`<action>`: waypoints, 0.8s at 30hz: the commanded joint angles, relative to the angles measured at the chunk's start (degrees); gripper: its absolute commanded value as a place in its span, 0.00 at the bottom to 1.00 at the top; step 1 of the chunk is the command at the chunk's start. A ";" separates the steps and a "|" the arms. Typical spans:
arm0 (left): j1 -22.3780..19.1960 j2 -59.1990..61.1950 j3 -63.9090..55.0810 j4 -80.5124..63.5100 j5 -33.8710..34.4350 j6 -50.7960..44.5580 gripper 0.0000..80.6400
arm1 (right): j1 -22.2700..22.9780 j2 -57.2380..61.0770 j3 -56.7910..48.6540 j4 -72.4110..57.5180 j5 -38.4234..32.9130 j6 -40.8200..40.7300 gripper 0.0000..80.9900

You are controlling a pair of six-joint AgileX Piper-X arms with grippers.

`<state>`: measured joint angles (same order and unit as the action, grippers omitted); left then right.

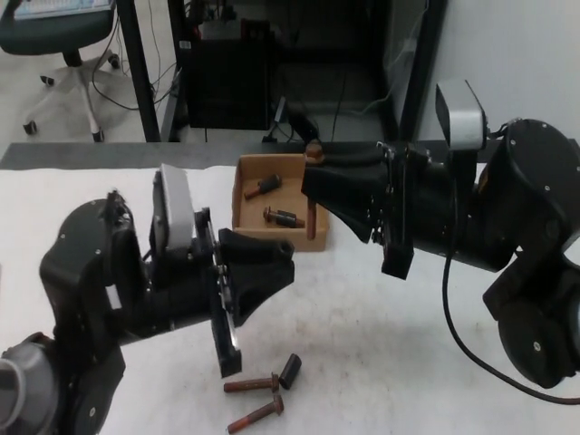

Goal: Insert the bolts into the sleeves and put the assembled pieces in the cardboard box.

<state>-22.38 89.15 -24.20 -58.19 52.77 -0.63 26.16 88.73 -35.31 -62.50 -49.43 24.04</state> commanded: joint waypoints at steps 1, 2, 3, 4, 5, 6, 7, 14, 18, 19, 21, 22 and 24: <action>0.15 -0.68 -0.54 -3.26 4.14 -1.53 0.00 | 1.05 -0.15 0.04 -0.24 -0.58 -2.36 0.01; 0.15 -0.68 -0.54 -3.40 5.08 -1.51 0.00 | 1.50 -0.15 0.04 -0.24 -0.58 -3.25 0.01; 0.15 -0.68 -0.54 -3.38 5.51 -1.51 0.00 | 2.08 -0.15 0.04 -0.24 -0.58 -3.93 0.01; 0.15 -0.68 -0.54 -3.38 5.83 -1.30 0.00 | 2.58 -0.15 0.04 -0.24 -0.39 -5.20 0.01; 0.15 -0.68 -0.54 -3.38 6.39 -1.03 0.00 | 3.19 -0.15 0.04 -0.24 -0.24 -6.48 0.01; 0.15 -0.68 -0.54 -3.38 6.99 -0.82 0.00 | 3.75 -0.15 0.04 -0.24 -0.26 -7.67 0.01; 0.15 -0.68 -0.54 -3.38 7.38 -0.40 0.00 | 4.15 -0.15 0.04 -0.24 -0.26 -8.52 0.01; 0.15 -0.68 -0.44 -3.38 8.01 3.81 0.00 | 4.59 -0.15 0.04 -0.24 0.31 -12.62 0.01; 0.15 -0.68 -0.44 -3.38 7.75 6.19 0.00 | 4.59 -0.15 0.04 -0.24 1.33 -13.80 0.01; 0.15 -0.68 -0.44 -3.38 7.56 6.43 0.00 | 4.59 -0.15 0.04 -0.24 1.33 -13.80 0.01; 0.15 -0.68 -0.44 -3.38 7.34 6.46 0.00 | 4.59 -0.15 0.04 -0.24 1.33 -13.80 0.01; 0.15 -0.68 -0.44 -3.64 7.35 6.46 0.00 | 4.59 -0.15 0.04 -0.24 1.33 -13.80 0.01; 0.15 -0.68 -0.44 -4.51 7.35 5.80 0.00 | 4.59 -0.15 0.04 -0.24 1.33 -13.80 0.01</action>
<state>-22.38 89.15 -24.20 -60.92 60.32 5.33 30.74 88.73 -35.31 -62.36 -48.45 10.68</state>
